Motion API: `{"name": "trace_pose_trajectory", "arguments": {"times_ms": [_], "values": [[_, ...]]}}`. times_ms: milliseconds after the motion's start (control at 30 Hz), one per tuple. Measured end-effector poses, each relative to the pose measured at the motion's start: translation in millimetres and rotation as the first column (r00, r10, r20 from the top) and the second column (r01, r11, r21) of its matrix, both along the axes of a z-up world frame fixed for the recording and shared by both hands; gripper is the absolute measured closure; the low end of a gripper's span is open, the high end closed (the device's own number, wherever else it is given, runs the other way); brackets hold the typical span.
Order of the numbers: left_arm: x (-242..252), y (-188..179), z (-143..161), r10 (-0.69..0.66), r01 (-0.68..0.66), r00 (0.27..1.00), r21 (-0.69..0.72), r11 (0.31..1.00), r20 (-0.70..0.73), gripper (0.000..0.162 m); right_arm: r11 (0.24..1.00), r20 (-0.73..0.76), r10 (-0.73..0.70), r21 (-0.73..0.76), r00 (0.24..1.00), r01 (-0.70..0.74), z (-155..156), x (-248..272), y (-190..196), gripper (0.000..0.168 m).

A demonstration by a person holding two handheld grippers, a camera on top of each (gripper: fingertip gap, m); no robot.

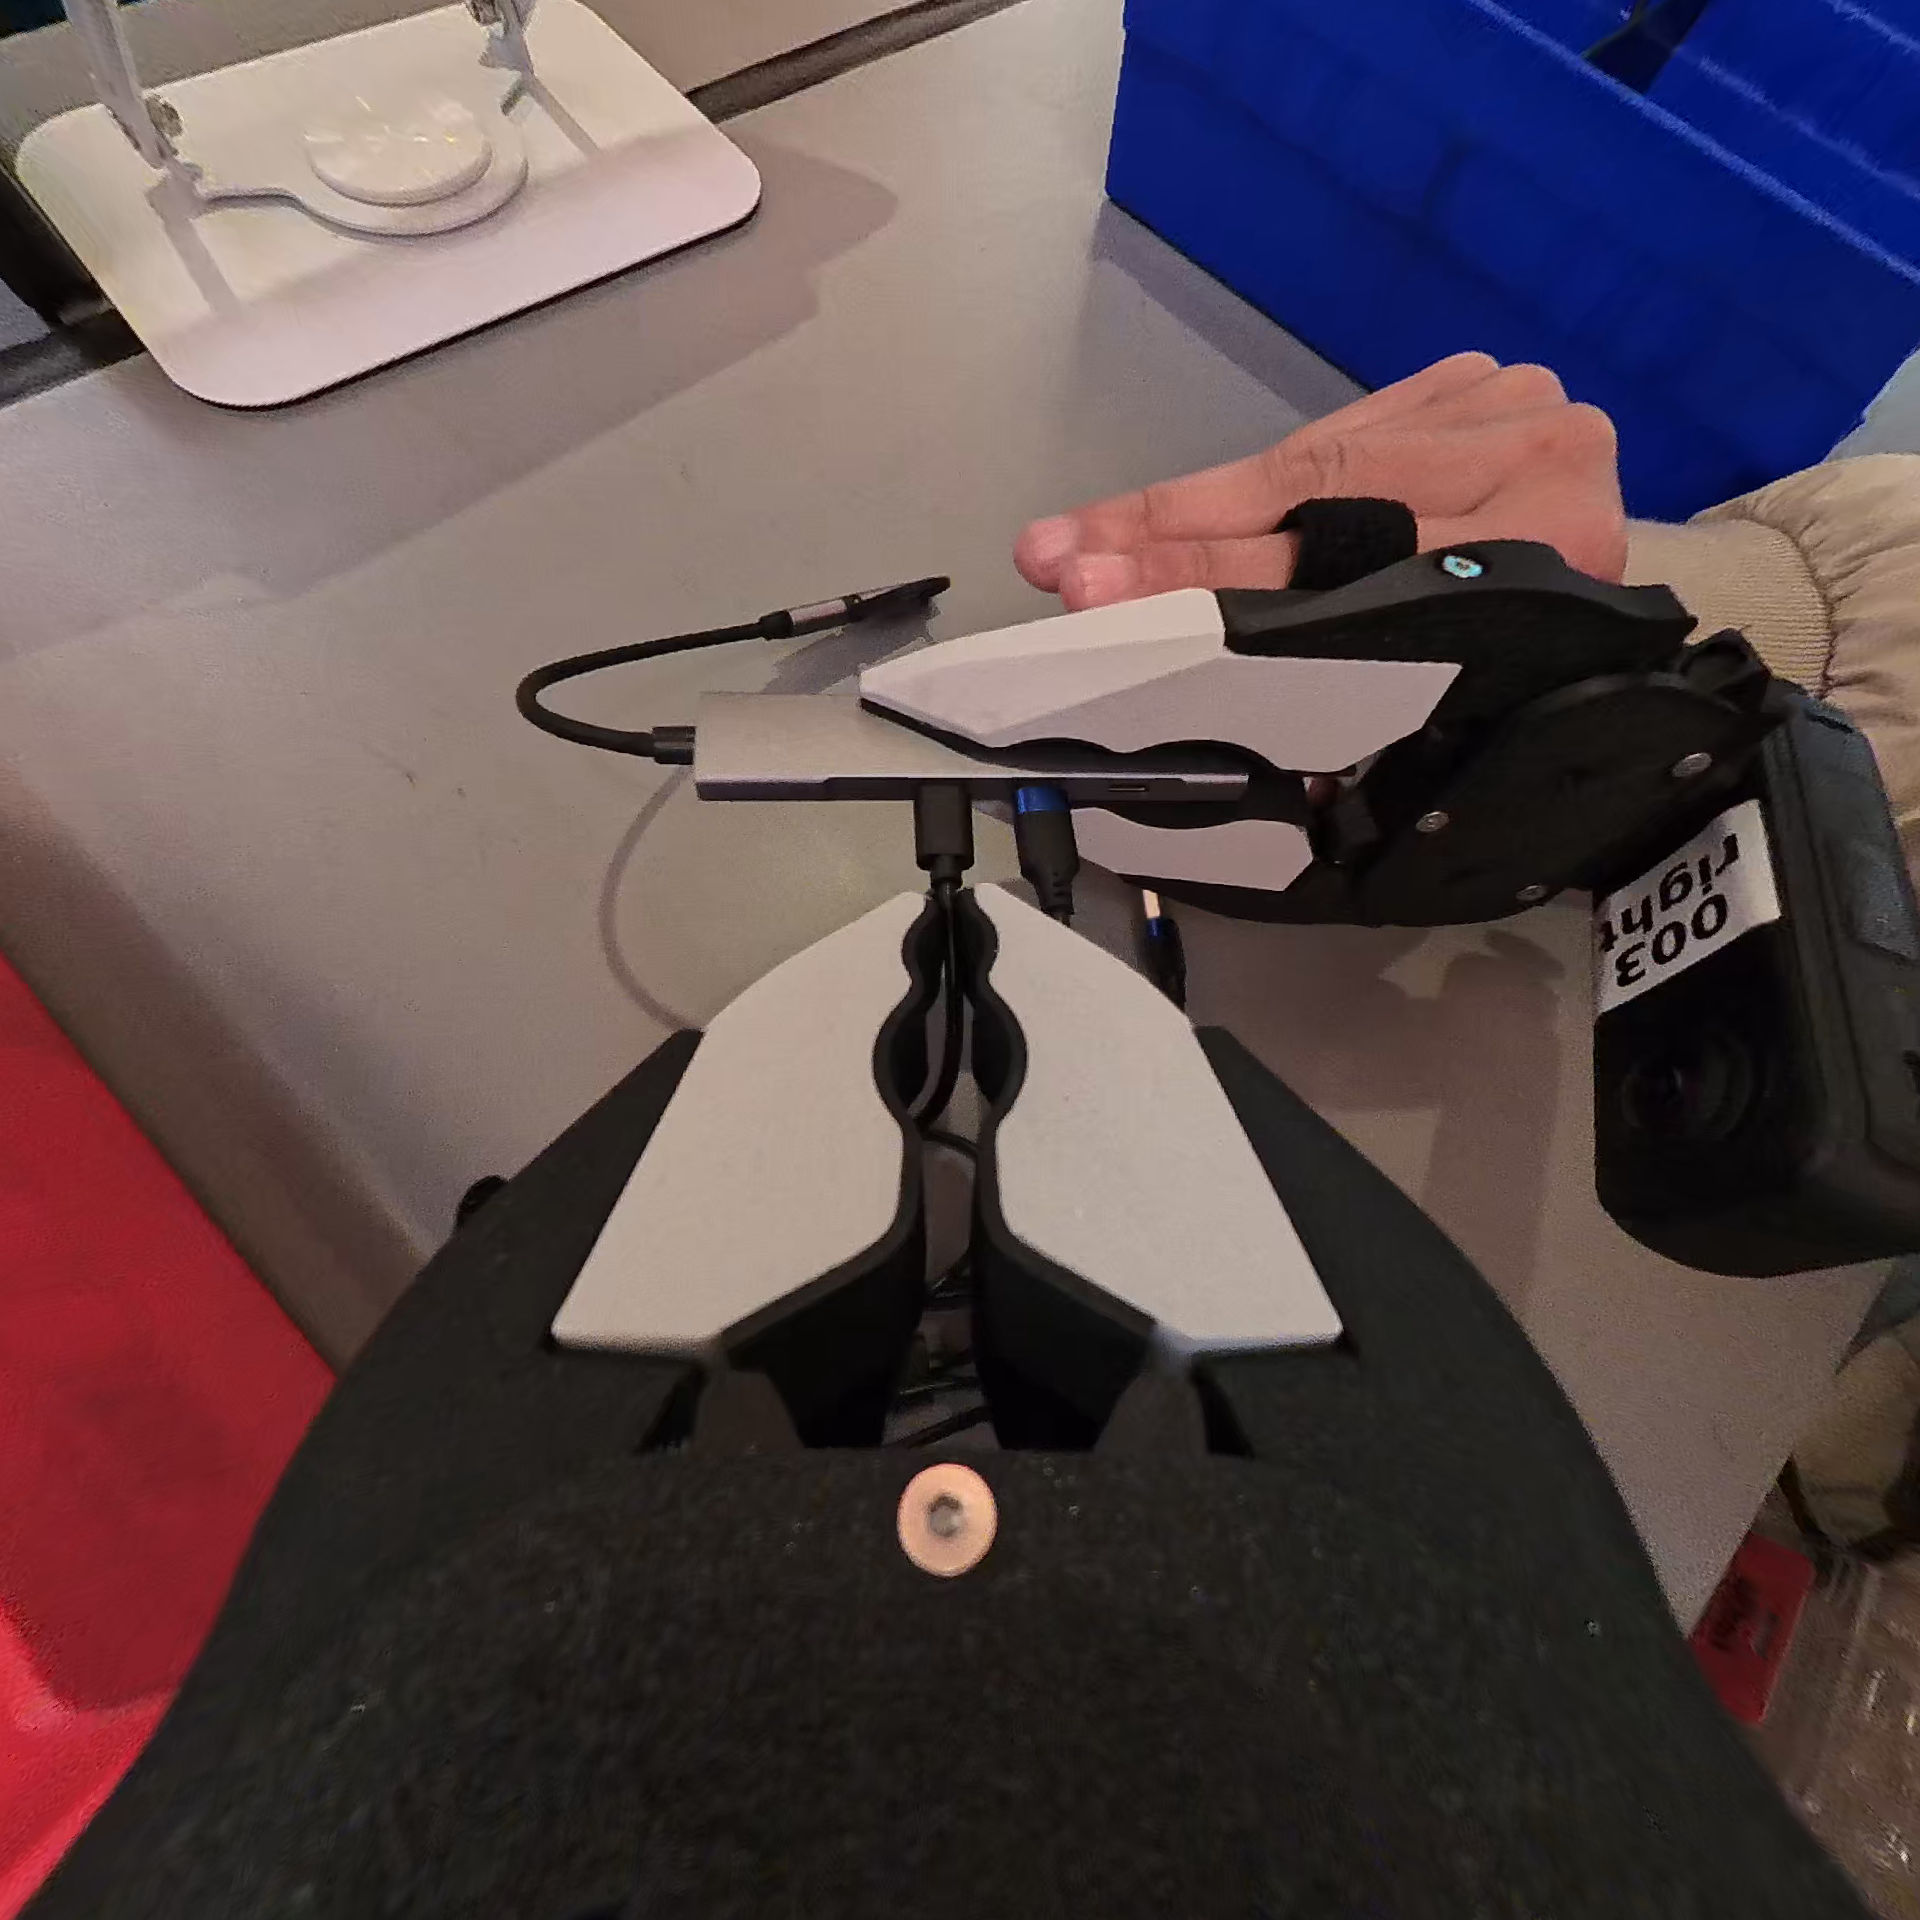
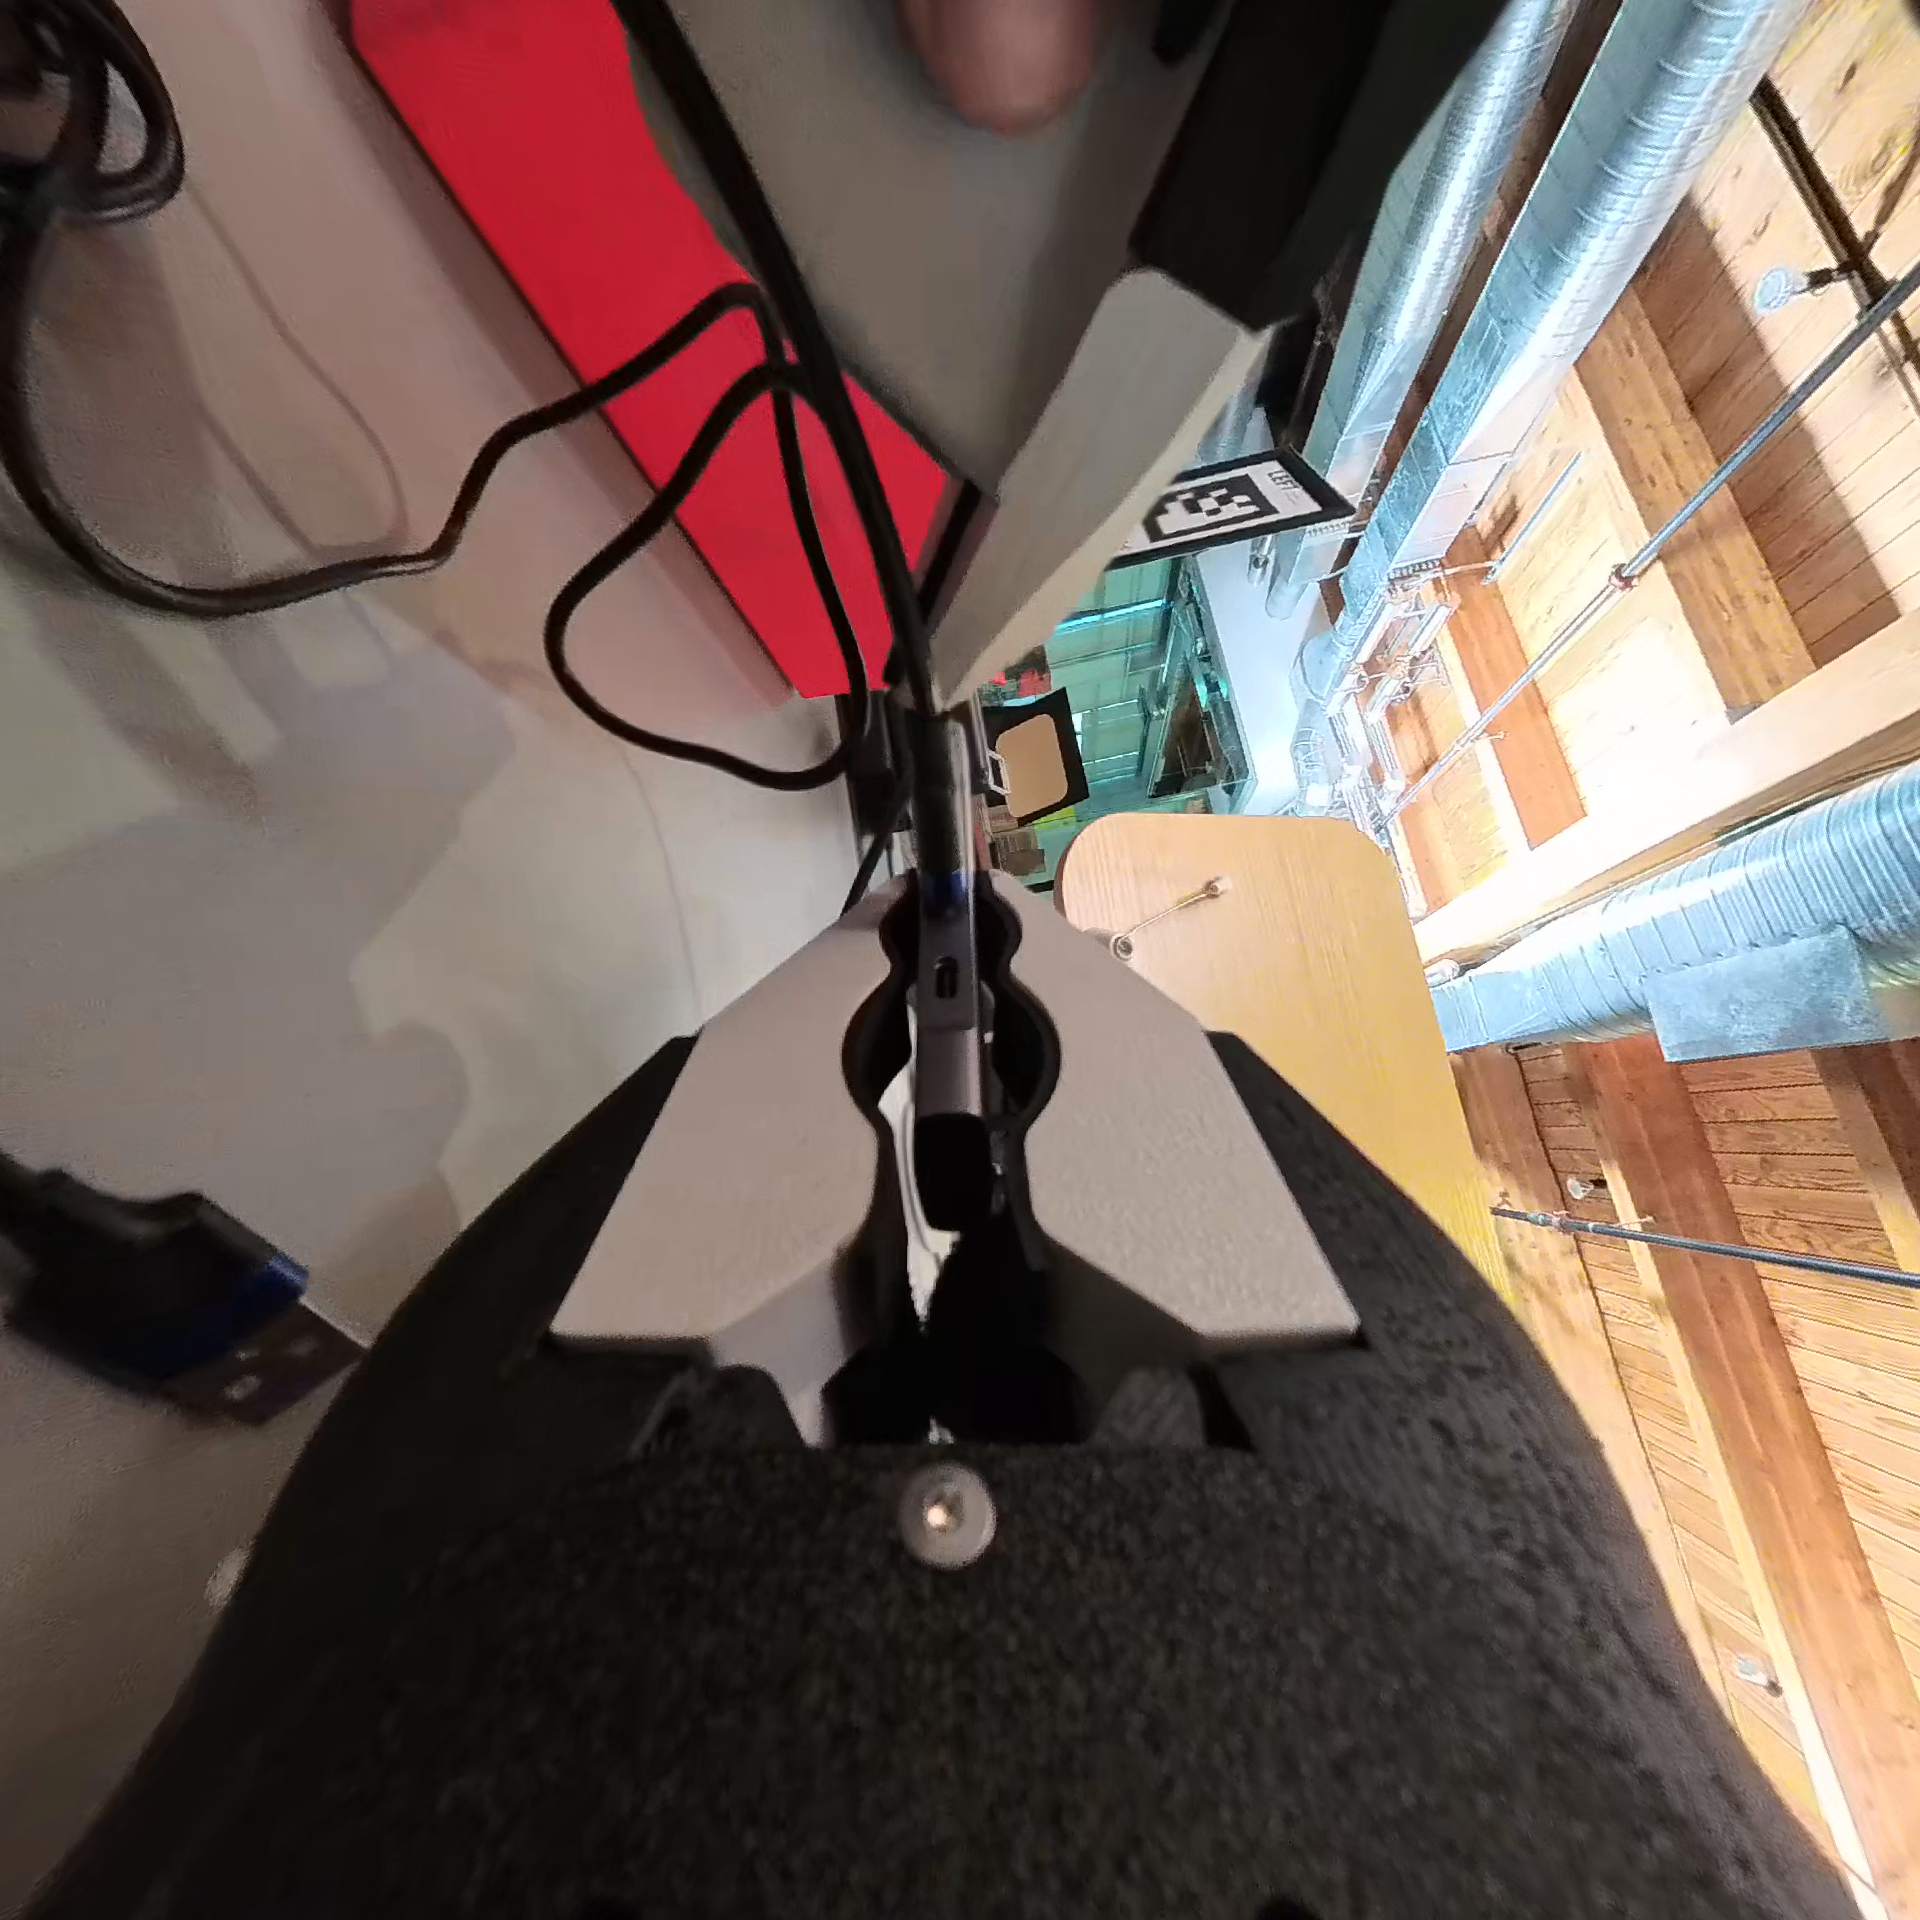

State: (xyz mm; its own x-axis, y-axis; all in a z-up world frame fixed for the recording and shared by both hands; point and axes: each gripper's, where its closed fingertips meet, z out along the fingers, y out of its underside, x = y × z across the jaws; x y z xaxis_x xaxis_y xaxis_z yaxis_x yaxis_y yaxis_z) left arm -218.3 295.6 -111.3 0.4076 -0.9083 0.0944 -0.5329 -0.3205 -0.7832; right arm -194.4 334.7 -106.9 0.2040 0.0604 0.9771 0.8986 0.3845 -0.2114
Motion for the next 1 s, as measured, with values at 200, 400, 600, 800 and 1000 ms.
{"name": "trace_pose_trajectory", "arguments": {"times_ms": [200, 400, 600, 800, 1000], "values": [[2, 1, 0, 0.009, -0.008, 0.998, -0.013, 1.000, 0.058, 0.161, 1.000, -0.014, -0.008, 0.003, 1.000, 0.008, 2, 0, 0, 0.162], [6, 4, 3, 0.017, -0.020, 0.993, 0.028, 0.999, 0.119, 0.161, 1.000, -0.023, -0.022, 0.011, 0.999, 0.022, 4, 2, 2, 0.162], [8, -2, 15, -0.059, 0.045, 0.978, 0.073, 0.996, 0.200, 0.159, 1.000, -0.085, 0.008, 0.025, 0.996, -0.006, 15, 3, -3, 0.161], [6, -3, 4, -0.076, 0.060, 0.991, 0.135, 0.989, 0.113, 0.159, 0.999, -0.021, 0.010, 0.042, 1.000, -0.009, 7, -1, -4, 0.161], [9, -6, 11, -0.064, 0.046, 0.990, 0.147, 0.988, 0.123, 0.160, 0.999, -0.044, -0.003, 0.053, 0.999, 0.006, 14, -1, -7, 0.162]]}}
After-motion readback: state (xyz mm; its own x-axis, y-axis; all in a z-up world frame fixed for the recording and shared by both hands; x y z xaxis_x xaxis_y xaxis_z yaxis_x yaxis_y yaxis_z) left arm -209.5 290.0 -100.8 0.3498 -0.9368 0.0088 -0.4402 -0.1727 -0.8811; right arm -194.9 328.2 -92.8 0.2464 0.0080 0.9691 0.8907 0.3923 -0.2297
